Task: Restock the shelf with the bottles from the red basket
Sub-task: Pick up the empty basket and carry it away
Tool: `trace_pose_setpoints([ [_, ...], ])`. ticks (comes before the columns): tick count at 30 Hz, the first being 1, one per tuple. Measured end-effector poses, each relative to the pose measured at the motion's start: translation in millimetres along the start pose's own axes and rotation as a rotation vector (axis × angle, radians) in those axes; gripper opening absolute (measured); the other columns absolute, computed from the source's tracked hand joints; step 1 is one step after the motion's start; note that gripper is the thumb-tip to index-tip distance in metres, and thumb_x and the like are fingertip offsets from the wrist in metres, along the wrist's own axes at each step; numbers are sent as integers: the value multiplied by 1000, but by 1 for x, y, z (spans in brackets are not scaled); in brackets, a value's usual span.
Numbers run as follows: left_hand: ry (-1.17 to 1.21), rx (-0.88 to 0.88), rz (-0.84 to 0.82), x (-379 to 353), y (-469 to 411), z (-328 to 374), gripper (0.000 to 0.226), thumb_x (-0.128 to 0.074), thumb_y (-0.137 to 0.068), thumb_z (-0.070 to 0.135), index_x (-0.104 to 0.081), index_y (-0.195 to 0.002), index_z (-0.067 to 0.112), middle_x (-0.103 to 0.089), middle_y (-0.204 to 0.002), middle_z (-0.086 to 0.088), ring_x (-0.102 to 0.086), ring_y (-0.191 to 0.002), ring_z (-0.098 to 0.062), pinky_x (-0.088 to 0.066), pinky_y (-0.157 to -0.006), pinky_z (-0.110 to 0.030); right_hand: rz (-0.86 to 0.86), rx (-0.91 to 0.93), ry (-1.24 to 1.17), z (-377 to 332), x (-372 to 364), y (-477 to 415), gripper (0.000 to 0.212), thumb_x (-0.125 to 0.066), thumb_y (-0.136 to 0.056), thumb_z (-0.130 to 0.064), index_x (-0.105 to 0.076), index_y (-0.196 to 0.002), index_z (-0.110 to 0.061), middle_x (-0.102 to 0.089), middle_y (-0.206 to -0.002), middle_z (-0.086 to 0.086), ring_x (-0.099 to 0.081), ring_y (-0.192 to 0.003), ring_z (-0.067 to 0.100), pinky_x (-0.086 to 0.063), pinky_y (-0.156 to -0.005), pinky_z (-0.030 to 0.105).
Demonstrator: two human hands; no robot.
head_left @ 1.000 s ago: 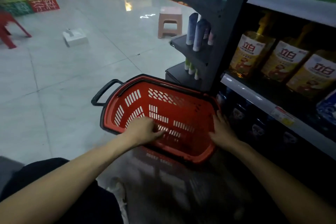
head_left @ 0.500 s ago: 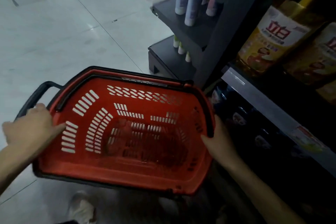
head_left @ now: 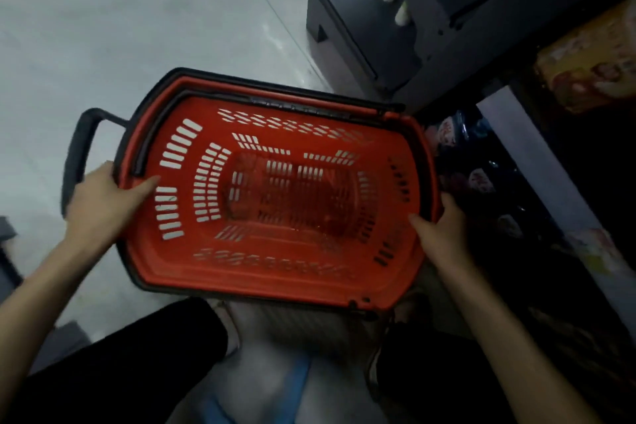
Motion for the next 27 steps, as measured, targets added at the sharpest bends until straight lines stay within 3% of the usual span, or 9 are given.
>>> trace_pose_setpoints([
  [3,84,100,-73,18,33,-7,56,-72,-80,61,-65,-105,12,-73,-101,-20,-69,-95,-42,-57,-82,-50,26,-109,-32,-25,9,36,52,-69,-79,10,-64,-127,-8,-69,-111,8,-66,-102,21,-50,-88,31],
  [6,119,139,-141,71,49,-15,50,-72,-80,62,-66,-91,14,-74,-91,-17,-69,-87,-40,-55,-74,-45,47,-138,-26,-83,32,78,45,-64,-81,7,-64,-121,-12,-68,-107,7,-66,-97,25,-52,-87,35],
  [12,24,85,-95,326,51,20,47,-72,-79,65,-65,-81,18,-73,-91,-21,-70,-90,-42,-55,-74,-43,74,2,120,-316,103,166,26,-64,-76,1,-69,-99,-10,-73,-94,15,-68,-86,29,-51,-76,33],
  [17,49,-29,-29,549,17,70,54,-71,-75,68,-71,-95,17,-74,-101,-19,-71,-97,-39,-57,-81,-43,105,207,222,-530,153,236,40,-53,-60,-25,-71,-92,-10,-69,-80,16,-66,-81,32,-50,-76,38],
  [20,64,-171,44,661,2,106,46,-77,-74,62,-61,-91,23,-68,-90,-9,-69,-90,-36,-56,-79,-42,155,317,267,-635,175,254,26,-65,-73,-17,-72,-97,-7,-72,-88,21,-69,-90,40,-53,-81,40],
  [23,96,-267,168,763,-16,151,44,-80,-76,57,-54,-88,24,-63,-87,-3,-63,-81,-31,-52,-72,-39,190,418,220,-740,198,260,21,-65,-73,-9,-71,-94,-9,-73,-86,18,-70,-87,37,-56,-80,39],
  [27,111,-359,285,881,-65,223,43,-79,-73,59,-61,-86,21,-70,-85,-5,-63,-71,-24,-51,-64,-35,235,548,124,-877,233,251,25,-65,-69,-10,-72,-93,-8,-72,-81,12,-70,-80,32,-59,-76,40],
])
Point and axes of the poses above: each hand's wrist, its own y-axis away from the middle knuckle, its own x-axis out of the back of the hand, z = x × y, the point moved 5 cm from there along -y, towards the middle knuckle
